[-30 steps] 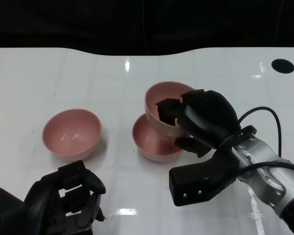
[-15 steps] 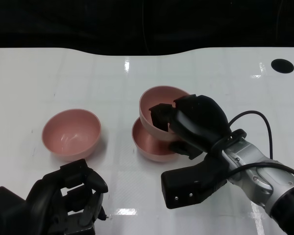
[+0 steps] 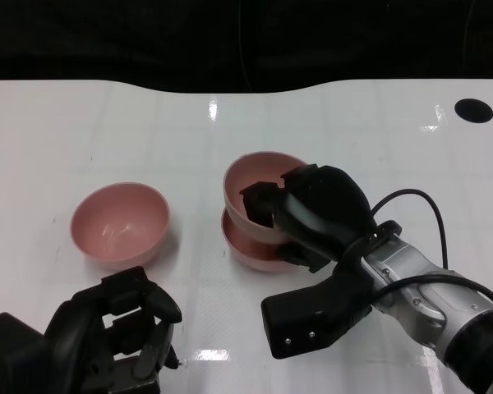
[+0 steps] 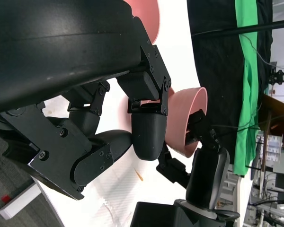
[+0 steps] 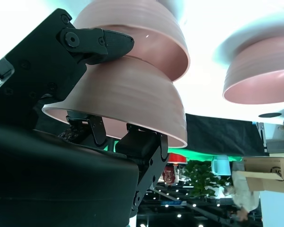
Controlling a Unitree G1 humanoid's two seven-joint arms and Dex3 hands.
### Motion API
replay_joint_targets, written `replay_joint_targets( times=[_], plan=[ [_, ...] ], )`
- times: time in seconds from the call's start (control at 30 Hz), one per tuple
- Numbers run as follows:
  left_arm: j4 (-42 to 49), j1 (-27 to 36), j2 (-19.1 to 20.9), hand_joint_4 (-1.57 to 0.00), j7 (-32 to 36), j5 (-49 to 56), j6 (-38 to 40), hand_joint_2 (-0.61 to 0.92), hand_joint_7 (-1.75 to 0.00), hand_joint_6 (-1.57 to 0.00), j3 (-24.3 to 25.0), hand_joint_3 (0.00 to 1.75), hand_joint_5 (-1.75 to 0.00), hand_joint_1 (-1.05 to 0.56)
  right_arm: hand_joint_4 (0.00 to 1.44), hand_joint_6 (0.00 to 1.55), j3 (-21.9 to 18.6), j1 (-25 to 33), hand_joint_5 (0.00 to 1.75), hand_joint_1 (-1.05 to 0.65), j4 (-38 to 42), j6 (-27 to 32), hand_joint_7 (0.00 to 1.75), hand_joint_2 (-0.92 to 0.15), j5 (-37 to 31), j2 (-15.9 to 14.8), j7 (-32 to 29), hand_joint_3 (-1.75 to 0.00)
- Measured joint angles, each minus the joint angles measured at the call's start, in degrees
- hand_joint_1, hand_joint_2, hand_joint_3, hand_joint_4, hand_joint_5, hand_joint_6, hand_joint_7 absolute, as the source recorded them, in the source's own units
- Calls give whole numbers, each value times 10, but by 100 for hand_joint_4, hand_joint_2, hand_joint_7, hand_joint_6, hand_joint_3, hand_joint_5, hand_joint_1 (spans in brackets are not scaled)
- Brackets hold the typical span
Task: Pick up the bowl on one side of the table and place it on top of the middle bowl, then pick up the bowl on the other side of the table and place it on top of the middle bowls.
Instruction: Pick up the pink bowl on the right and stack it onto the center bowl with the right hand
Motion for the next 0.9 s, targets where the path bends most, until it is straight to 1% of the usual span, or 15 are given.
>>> replay_joint_targets(
  times=[0.1,0.2,0.23,0.3,0.33,0.37,0.4,0.43,0.47,0.53,0.57,0.6,0.63,0.73,0.9],
  plan=[
    [0,1,-1,-83,3,1,1,43,-141,-85,0,126,-163,-17,92,71,4,0,175,-27,1,-1,165,-49,0,0,-1,-100],
    [-1,1,-1,-82,3,1,1,42,-142,-84,0,129,-164,-15,91,71,6,-2,175,-27,7,-2,169,-48,0,2,-4,-104],
    [-1,1,-1,-82,3,2,2,42,-143,-84,-1,129,-164,-15,87,73,7,-3,175,-27,13,-2,157,-50,1,4,-4,-100],
    [-5,2,-1,-82,3,2,4,42,-143,-84,-2,129,-165,-15,86,75,9,-3,175,-27,19,-2,149,-51,1,6,-2,-98],
    [-7,2,-1,-82,4,2,5,42,-143,-83,-2,129,-165,-15,85,80,10,-4,166,-29,20,-2,128,-55,1,7,2,-88],
    [-8,3,-1,-82,4,2,6,43,-143,-83,-2,129,-165,-15,85,83,11,-4,160,-30,20,-1,116,-58,1,7,5,-81],
    [-10,3,-1,-82,4,2,6,43,-143,-83,-2,129,-165,-15,87,86,12,-4,148,-30,20,0,104,-61,1,7,7,-72],
    [-10,3,-1,-82,4,2,6,43,-143,-82,-2,129,-165,-15,89,91,13,-4,130,-31,20,1,84,-66,1,8,10,-58],
    [-11,3,-1,-82,4,2,6,43,-143,-82,-2,129,-165,-15,90,94,13,-4,121,-31,20,1,73,-70,1,8,11,-50],
    [-12,4,-1,-82,4,2,6,43,-143,-82,-3,128,-165,-16,90,96,13,-6,110,-32,20,1,59,-73,3,8,16,-41],
    [-12,5,-1,-81,4,2,6,44,-143,-82,-3,127,-165,-17,89,97,13,-7,98,-34,20,2,46,-77,3,8,20,-33],
    [-12,5,-1,-81,4,2,6,44,-143,-81,-3,127,-165,-17,90,101,13,-7,90,-35,20,6,34,-81,3,8,26,-25],
    [-12,6,-1,-81,4,2,6,44,-143,-81,-3,126,-165,-17,85,98,13,-7,90,-37,18,11,20,-85,3,8,34,-17],
    [-12,7,-1,-80,4,2,6,45,-144,-80,-3,126,-166,-16,74,93,13,-8,98,-38,9,26,6,-89,3,8,58,-8],
    [-13,8,-1,-81,4,2,6,45,-144,-81,-3,125,-166,-16,65,88,15,-8,100,-42,-12,50,1,-92,2,7,95,-5]
  ],
)
